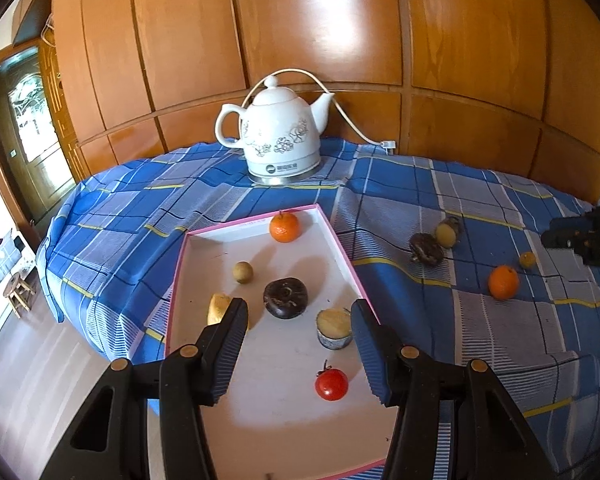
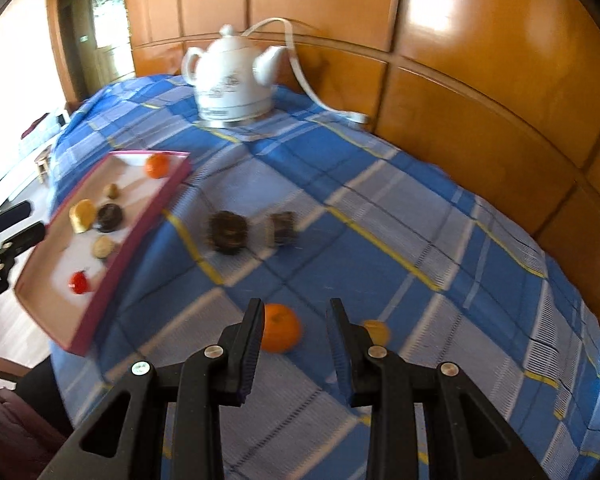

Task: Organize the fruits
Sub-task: 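Move the left gripper to the dark brown fruit and close on it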

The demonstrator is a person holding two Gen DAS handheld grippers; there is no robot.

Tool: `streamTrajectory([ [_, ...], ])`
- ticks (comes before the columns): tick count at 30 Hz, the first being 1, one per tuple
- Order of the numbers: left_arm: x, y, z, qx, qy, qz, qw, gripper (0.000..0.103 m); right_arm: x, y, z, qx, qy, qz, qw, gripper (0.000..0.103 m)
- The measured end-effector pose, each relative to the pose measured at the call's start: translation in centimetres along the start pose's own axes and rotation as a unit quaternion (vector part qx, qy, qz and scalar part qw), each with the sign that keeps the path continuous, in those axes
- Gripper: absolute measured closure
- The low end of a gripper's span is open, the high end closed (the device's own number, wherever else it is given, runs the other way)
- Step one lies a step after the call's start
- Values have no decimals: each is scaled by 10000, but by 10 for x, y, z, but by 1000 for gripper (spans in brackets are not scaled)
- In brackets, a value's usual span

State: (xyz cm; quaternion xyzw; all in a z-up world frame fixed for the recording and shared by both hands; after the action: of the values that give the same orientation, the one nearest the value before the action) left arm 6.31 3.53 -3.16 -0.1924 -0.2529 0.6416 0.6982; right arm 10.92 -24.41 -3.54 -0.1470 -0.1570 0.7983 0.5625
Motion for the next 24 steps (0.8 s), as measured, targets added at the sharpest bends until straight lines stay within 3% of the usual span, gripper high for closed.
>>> streamTrajectory([
  [5, -10, 0, -2, 66, 27, -125, 9999, 49, -47, 10, -18, 146, 211, -528, 9983, 71],
  [11, -26, -2, -5, 122, 63, -339, 9993, 49, -98, 30, -40, 479, -91, -1716, 9840, 71],
  [15, -37, -3, -10, 216, 113, -447, 9987, 49, -109, 33, -43, 560, -267, -2081, 9761, 71],
  [24, -61, -4, -17, 303, 210, -708, 9968, 49, -110, 35, -47, 718, -297, -2269, 9708, 71],
])
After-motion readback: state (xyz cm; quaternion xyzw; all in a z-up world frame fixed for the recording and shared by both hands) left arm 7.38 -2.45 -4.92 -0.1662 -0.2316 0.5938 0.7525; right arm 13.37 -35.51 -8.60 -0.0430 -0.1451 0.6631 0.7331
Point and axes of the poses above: each gripper's, at about its wrist camera, not at the fingertips, and z roughly against the way its jaws point, x to its left, y to its underside, the point moved 6 cm from there along -z, roughly the way its jaws point, and after that the axes turned 13 degrees about x, right-handed, at the moved point
